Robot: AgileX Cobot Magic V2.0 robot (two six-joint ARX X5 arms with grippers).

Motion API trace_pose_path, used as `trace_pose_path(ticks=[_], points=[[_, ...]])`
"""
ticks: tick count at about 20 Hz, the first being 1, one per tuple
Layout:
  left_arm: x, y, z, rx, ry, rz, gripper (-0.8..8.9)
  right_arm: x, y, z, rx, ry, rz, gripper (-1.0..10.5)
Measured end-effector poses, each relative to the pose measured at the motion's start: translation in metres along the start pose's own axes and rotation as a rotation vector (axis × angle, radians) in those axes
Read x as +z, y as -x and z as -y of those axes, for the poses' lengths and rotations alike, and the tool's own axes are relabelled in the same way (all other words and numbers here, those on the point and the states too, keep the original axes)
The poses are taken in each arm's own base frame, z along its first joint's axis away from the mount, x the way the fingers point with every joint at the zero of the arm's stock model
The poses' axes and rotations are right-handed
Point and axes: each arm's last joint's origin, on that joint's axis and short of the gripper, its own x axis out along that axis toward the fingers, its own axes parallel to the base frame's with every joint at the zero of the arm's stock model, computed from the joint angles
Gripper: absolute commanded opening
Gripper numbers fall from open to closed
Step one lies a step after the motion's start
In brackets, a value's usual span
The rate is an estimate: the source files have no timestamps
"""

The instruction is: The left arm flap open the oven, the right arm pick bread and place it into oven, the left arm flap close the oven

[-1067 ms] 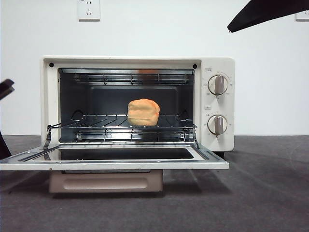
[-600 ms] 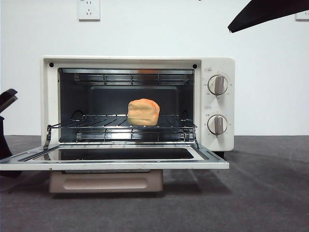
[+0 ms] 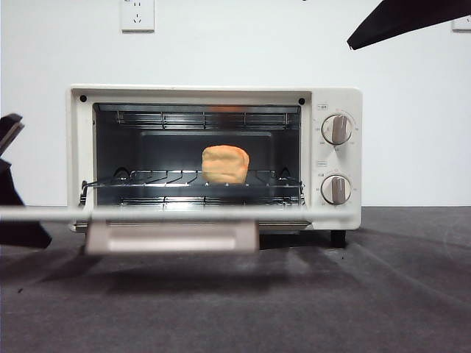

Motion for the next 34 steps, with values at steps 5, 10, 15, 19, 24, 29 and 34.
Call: trace_pose_path(ticks=[5,10,15,19,24,29,34], points=[[0.013,0.005,0.002,-0.080,0.000,0.092,0.14,0.000,0.000,0.000,0.000,-0.001,0.000,4.2],[0.028,0.014,0.003,-0.126,-0.011,0.206,0.15,0.000,0.000,0.000,0.000,-0.005,0.000,4.2],[0.040,0.022,0.007,-0.165,-0.027,0.302,0.15,0.000,0.000,0.000,0.000,-0.008,0.000,4.2],[0.040,0.022,0.008,-0.192,-0.018,0.283,0.16,0.000,0.000,0.000,0.000,-0.011,0.000,4.2],[0.035,0.035,0.027,-0.200,-0.061,0.288,0.16,0.000,0.000,0.001,-0.029,-0.012,0.004,4.2],[0.019,0.063,0.066,-0.144,-0.193,0.341,0.16,0.000,0.000,0.002,-0.081,-0.019,0.011,4.2],[0.005,0.089,0.101,0.054,-0.305,0.407,0.16,0.000,0.000,0.003,-0.097,-0.039,0.014,4.2]])
